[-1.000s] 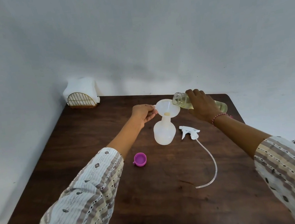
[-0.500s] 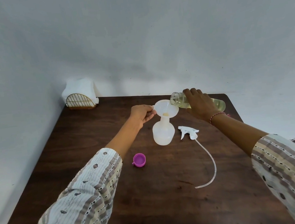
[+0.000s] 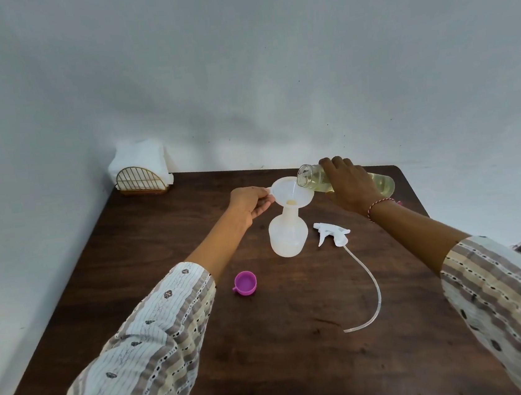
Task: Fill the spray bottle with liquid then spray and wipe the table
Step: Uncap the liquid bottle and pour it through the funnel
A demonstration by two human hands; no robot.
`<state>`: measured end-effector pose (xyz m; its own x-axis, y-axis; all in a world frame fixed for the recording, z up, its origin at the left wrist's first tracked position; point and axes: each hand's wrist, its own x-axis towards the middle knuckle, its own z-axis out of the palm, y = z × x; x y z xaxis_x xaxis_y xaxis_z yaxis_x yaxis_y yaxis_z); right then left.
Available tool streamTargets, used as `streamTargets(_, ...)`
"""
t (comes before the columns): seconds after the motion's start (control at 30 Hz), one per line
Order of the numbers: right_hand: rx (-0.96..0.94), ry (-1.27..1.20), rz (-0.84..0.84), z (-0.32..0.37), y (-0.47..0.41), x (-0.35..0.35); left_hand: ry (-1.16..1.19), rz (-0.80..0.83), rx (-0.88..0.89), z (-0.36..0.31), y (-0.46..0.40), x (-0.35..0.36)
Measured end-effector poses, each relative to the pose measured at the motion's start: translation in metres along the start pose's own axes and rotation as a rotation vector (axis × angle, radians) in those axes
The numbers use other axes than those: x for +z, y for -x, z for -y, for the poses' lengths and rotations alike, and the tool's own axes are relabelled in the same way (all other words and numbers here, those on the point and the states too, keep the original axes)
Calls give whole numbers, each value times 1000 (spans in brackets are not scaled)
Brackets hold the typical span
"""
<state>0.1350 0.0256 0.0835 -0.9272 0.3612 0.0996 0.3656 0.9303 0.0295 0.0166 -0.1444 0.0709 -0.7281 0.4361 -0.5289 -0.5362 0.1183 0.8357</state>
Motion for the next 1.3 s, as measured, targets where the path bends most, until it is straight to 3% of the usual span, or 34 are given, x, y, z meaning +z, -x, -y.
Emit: streamTargets(1.3,-15,43,11,-3,3,-2,-5,9,10,2,0,0)
